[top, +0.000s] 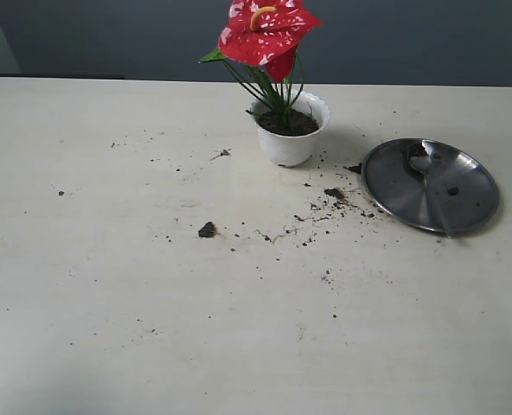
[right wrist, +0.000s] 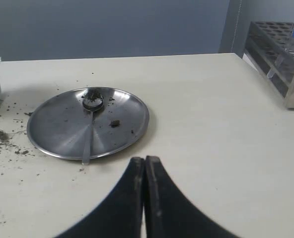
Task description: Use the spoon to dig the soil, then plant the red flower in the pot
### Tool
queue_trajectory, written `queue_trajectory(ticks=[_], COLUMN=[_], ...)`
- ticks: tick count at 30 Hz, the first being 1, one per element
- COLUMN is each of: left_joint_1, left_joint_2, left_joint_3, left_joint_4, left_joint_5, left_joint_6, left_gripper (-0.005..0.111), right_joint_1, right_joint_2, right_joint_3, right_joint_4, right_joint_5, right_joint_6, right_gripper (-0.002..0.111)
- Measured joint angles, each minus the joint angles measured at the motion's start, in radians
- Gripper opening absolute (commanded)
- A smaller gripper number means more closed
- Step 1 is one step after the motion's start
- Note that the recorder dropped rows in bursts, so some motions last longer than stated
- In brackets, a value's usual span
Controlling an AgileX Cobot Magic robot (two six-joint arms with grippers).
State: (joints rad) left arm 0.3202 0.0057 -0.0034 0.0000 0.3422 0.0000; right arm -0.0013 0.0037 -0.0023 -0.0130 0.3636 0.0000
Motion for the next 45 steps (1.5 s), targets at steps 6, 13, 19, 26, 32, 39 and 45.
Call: queue_trajectory(ticks=[6,13,19,26,32,39,45], left_joint_1=[-0.109,-0.137,-0.137,-0.137,-0.137,-0.137,-0.137], left_joint_2=[0.000,0.000,0.000,0.000,0.000,0.000,0.000], left_joint_3=[0.000,0.000,0.000,0.000,0.000,0.000,0.000], left_joint_4=[0.000,0.000,0.000,0.000,0.000,0.000,0.000], left_joint_5=[0.000,0.000,0.000,0.000,0.000,0.000,0.000], left_joint_6=[0.000,0.000,0.000,0.000,0.000,0.000,0.000], left_gripper=[0.000,0.000,0.000,0.000,0.000,0.000,0.000], right_joint_1=[0.000,0.000,0.000,0.000,0.000,0.000,0.000], right_joint_2=[0.000,0.000,0.000,0.000,0.000,0.000,0.000], right_joint_3=[0.000,0.000,0.000,0.000,0.000,0.000,0.000], right_joint_4=[0.000,0.000,0.000,0.000,0.000,0.000,0.000], right_joint_5=[0.000,0.000,0.000,0.000,0.000,0.000,0.000], right_joint_6=[0.000,0.000,0.000,0.000,0.000,0.000,0.000], right_gripper=[0.000,0.000,0.000,0.000,0.000,0.000,0.000])
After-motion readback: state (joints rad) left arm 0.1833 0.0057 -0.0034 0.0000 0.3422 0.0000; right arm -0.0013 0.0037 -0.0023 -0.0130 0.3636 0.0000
